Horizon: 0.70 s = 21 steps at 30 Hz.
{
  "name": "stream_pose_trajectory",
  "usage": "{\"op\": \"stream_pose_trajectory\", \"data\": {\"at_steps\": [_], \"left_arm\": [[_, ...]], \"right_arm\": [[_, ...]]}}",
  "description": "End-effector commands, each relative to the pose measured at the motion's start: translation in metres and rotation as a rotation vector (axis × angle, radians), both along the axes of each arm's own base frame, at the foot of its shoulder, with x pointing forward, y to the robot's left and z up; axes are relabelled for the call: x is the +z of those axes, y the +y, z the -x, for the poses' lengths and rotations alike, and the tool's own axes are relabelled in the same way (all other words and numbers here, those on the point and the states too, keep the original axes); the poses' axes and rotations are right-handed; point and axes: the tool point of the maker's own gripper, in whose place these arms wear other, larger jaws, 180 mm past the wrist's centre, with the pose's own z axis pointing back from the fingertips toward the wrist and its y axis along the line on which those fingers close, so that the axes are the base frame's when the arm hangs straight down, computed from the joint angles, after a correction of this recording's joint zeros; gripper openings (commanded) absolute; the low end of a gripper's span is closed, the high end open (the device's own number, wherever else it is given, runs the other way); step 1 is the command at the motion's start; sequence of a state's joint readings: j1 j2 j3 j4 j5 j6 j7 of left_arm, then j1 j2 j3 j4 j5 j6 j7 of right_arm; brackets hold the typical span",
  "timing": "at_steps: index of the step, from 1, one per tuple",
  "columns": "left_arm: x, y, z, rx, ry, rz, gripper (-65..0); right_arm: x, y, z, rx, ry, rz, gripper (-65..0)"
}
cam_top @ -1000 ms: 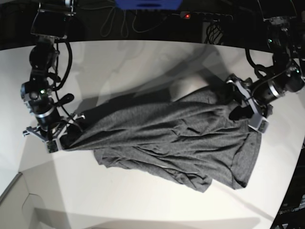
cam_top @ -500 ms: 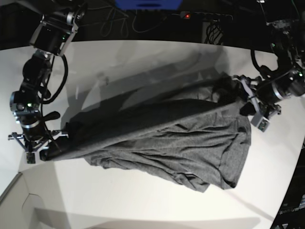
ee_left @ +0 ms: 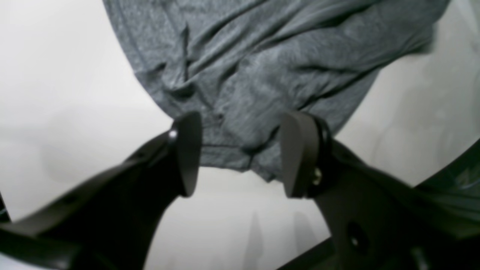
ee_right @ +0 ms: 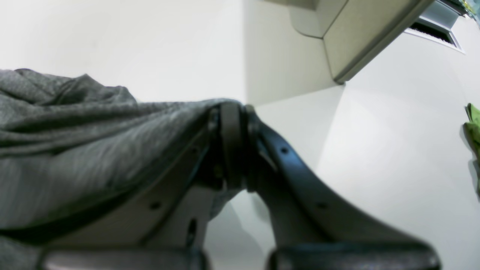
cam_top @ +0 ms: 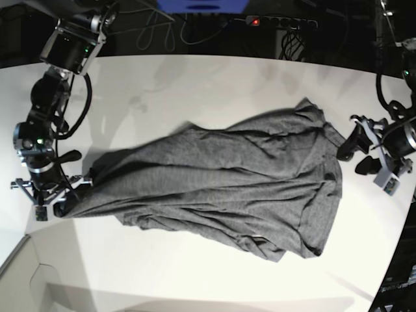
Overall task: Layout the t-shirt on the table in an organized manner, then fold the t-shirt properly
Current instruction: 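Stretch the shirt between both grippers, pulling them apart, then lay the stretched shirt flat and open both grippers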
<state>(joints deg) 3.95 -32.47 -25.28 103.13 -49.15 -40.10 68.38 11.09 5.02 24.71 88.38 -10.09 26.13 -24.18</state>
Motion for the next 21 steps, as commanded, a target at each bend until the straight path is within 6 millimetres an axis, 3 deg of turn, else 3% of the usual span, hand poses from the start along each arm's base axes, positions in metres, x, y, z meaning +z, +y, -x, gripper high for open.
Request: {"op": "stream_pose_trajectory", "data": {"at_steps": [1, 5, 8, 13, 21], "left_arm": [[0.011, -0.003, -0.005, -0.019, -0.037, 0.007, -32.3], [-0.011, -0.02, 0.005, -0.073, 0.027, -0.014, -32.3], [-0.023, -0.015, 0.0, -0.025, 0.032, -0.046, -32.3], [-0.03, -0.005, -0.035, 0.172, -0.057, 0.052, -32.3], [-0.064, -0.031, -0.106, 0.284, -0.026, 0.181, -32.3]], "right_arm": [[0.025, -0.008, -0.008, -0.01, -0.079, 0.01, -65.0], [0.026, -0.01, -0.008, -0.016, -0.081, 0.009, -65.0], [0.027, -0.01, -0.008, -0.015, -0.084, 0.011, -65.0], [0.035, -0.006, -0.006, -0.013, -0.106, 0.012, -65.0], [0.032, 0.006, -0.001, 0.01, -0.125, -0.049, -65.0]]}}
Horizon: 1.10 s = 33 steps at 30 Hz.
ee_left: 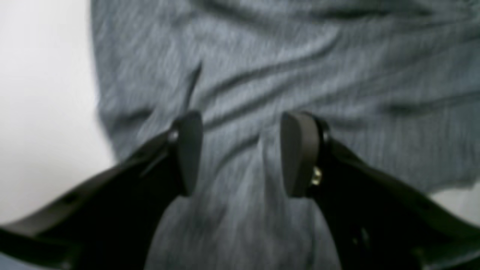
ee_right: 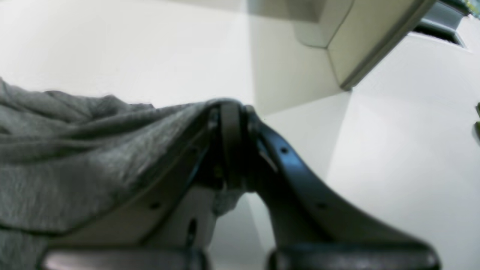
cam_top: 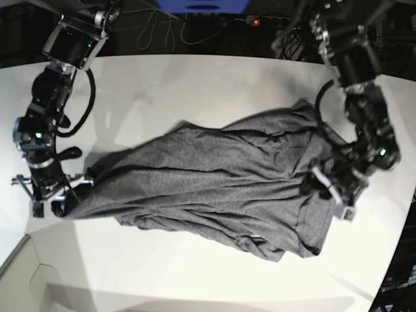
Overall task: Layout the t-shirt on the table in an organized manner, then fold the t-shirt properly
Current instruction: 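Lay the stretched shirt flat and open both grippers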
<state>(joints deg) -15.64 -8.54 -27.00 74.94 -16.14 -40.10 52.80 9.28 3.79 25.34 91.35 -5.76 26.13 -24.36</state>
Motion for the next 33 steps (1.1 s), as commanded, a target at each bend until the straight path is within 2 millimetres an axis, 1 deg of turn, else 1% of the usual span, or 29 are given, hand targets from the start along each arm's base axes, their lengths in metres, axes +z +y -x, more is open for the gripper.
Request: {"op": "stream_pose_trajectory", "data": {"at_steps": [1, 3, 5, 7, 10, 12, 14, 16, 19, 21, 23, 25, 27, 29, 30, 31, 33], "left_arm": [[0.01, 0.003, -0.013, 0.011, -0.036, -0.004, -32.3], [0.001, -0.001, -0.023, 0.018, -0.025, 0.009, -32.3], [-0.01, -0.003, -0.029, 0.022, -0.003, 0.01, -32.3], [-0.026, -0.004, -0.03, 0.024, 0.028, 0.002, -32.3], [-0.038, 0.002, -0.032, 0.039, 0.03, -0.001, -32.3], [-0.043, 0.02, -0.032, 0.061, 0.022, -0.021, -32.3], [-0.043, 0.035, -0.034, 0.079, 0.011, -0.027, -32.3], [-0.043, 0.054, -0.035, 0.104, 0.012, -0.032, -32.3], [-0.039, 0.075, -0.039, 0.131, 0.005, -0.038, -32.3], [-0.035, 0.085, -0.043, 0.148, -0.012, -0.033, -32.3], [-0.03, 0.089, -0.048, 0.16, -0.037, -0.021, -32.3], [-0.021, 0.091, -0.057, 0.167, -0.07, -0.012, -32.3], [-0.006, 0.091, -0.068, 0.168, -0.108, -0.008, -32.3], [0.01, 0.091, -0.08, 0.168, -0.141, -0.008, -32.3], [0.016, 0.09, -0.085, 0.167, -0.153, -0.006, -32.3], [0.021, 0.089, -0.088, 0.166, -0.164, -0.004, -32.3], [0.025, 0.087, -0.091, 0.165, -0.174, 0.002, -32.3]], "right_arm": [[0.023, -0.003, -0.007, 0.001, -0.073, 0.015, -65.0], [0.017, -0.003, -0.002, 0.002, -0.059, 0.015, -65.0], [0.015, -0.003, -0.002, 0.002, -0.056, 0.014, -65.0], [0.016, -0.005, -0.002, -0.003, -0.056, 0.015, -65.0], [0.017, -0.01, -0.001, -0.006, -0.055, 0.029, -65.0], [0.019, -0.015, -0.001, -0.008, -0.052, 0.043, -65.0], [0.02, -0.019, -0.001, -0.009, -0.052, 0.055, -65.0], [0.022, -0.022, -0.002, -0.009, -0.055, 0.061, -65.0], [0.024, -0.025, -0.001, -0.016, -0.057, 0.063, -65.0], [0.025, -0.033, 0.001, -0.039, -0.062, 0.061, -65.0], [0.024, -0.033, 0.001, -0.042, -0.06, 0.057, -65.0], [0.016, -0.034, 0.0, -0.043, -0.041, 0.044, -65.0], [0.015, -0.035, -0.008, -0.046, -0.037, 0.028, -65.0], [0.009, -0.035, -0.011, -0.044, -0.02, 0.021, -65.0], [0.006, -0.038, -0.011, -0.042, -0.007, 0.026, -63.3], [0.003, -0.035, -0.012, -0.029, 0.005, 0.033, -60.9], [-0.004, -0.024, -0.015, 0.01, 0.032, 0.043, -54.8]]}}
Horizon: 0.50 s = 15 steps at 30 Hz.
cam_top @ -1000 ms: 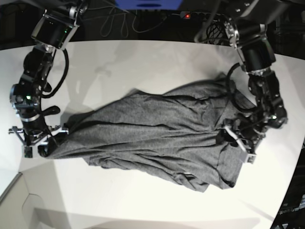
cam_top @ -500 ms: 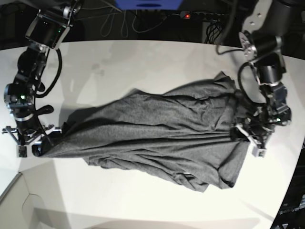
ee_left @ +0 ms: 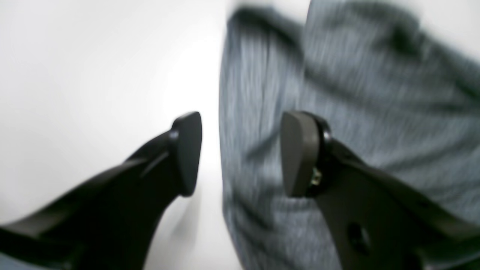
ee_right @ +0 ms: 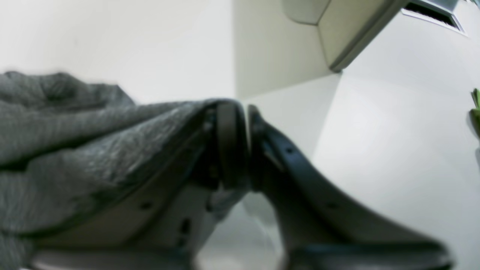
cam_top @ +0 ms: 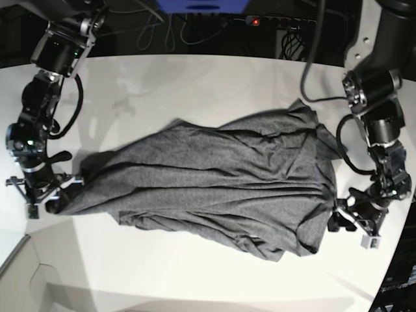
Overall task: Layout the t-shirt on the table in an organized manner, then fold the t-shirt properly
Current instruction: 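Lay the stretched shirt flat and open both grippers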
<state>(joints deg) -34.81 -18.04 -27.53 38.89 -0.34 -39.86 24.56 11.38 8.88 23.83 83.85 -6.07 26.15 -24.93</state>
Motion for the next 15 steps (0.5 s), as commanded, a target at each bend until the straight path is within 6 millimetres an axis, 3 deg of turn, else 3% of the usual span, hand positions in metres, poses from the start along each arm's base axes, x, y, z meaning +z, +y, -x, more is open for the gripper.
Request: {"op": "stream_pose_trajectory", "data": {"at_steps": [1, 4, 8, 13, 15], "left_arm": [[0.017, 0.003, -0.009, 0.004, -0.047, -0.001, -32.3], [0.018, 0.003, -0.005, -0.005, -0.01, -0.017, -32.3], [0.027, -0.002, 0.011, -0.014, -0.025, 0.013, -32.3], [0.041, -0.017, 0.058, -0.077, -0.057, -0.042, -32.3], [0.042, -0.032, 0.086, -0.121, -0.055, -0.08, -32.3]], "right_arm": [[0.013, 0.0, -0.004, 0.007, -0.04, 0.009, -51.3], [0.012, -0.007, 0.002, 0.003, -0.027, 0.028, -42.2], [0.032, -0.026, 0.017, -0.048, -0.078, 0.061, -35.3], [0.065, -0.046, 0.038, -0.163, -0.181, 0.053, -32.7], [0.064, -0.046, 0.051, -0.186, -0.183, 0.052, -32.6]]}}
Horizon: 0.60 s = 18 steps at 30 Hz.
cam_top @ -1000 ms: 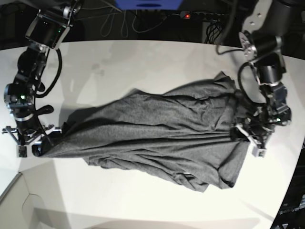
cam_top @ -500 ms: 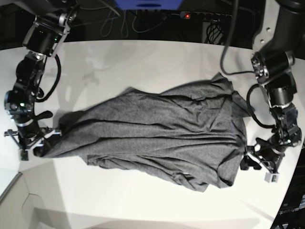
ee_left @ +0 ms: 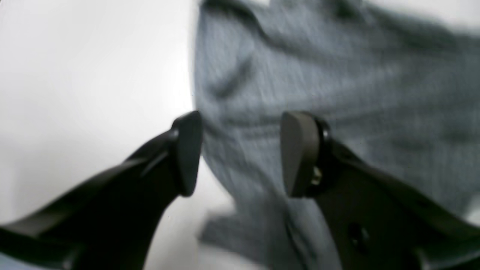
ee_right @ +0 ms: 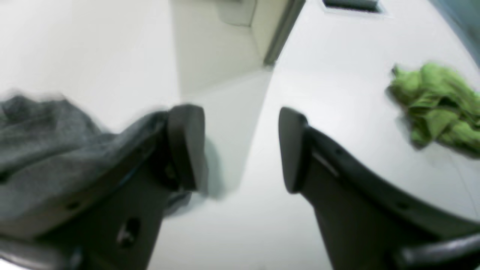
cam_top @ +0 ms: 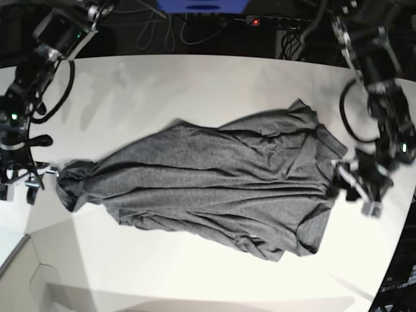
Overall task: Layout the t-shirt on the table in an organized manner, then fold the t-shirt properly
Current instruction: 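Lay the stretched shirt flat and open both grippers, then raise both grippers away from the shirt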
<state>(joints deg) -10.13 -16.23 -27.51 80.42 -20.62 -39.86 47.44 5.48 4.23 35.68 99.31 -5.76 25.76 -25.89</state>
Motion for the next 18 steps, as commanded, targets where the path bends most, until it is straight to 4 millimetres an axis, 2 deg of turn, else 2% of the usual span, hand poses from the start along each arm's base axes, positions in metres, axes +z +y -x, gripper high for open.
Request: {"op": "stream_pose_trajectory", "data": {"at_steps": [1, 5, 8, 11, 13, 15, 18], "left_arm": [[0.023, -0.007, 0.001, -0.021, -0.079, -0.003, -32.3], [0.02, -0.043, 0.048, -0.068, -0.088, -0.068, -32.3], [0.011, -0.056, 0.069, -0.05, -0.058, -0.146, -32.3], [-0.008, -0.056, 0.076, -0.005, 0.013, -0.246, -32.3], [-0.016, -0.051, 0.074, 0.06, 0.054, -0.303, -32.3], [-0.017, -0.042, 0.068, 0.142, 0.071, -0.34, -32.3], [-0.018, -0.038, 0.066, 0.174, 0.076, -0.341, -32.3]], "right_arm": [[0.013, 0.0, 0.003, 0.005, -0.04, 0.021, -32.7], [-0.005, 0.017, 0.022, 0.022, 0.002, 0.006, -32.8], [-0.021, 0.026, 0.032, 0.026, 0.038, -0.021, -32.9], [-0.035, 0.034, 0.041, 0.023, 0.065, -0.051, -32.9], [-0.04, 0.038, 0.044, 0.022, 0.074, -0.066, -32.9], [-0.045, 0.04, 0.047, 0.021, 0.085, -0.074, -32.9], [-0.049, 0.041, 0.051, 0.02, 0.097, -0.079, -32.9]]}}
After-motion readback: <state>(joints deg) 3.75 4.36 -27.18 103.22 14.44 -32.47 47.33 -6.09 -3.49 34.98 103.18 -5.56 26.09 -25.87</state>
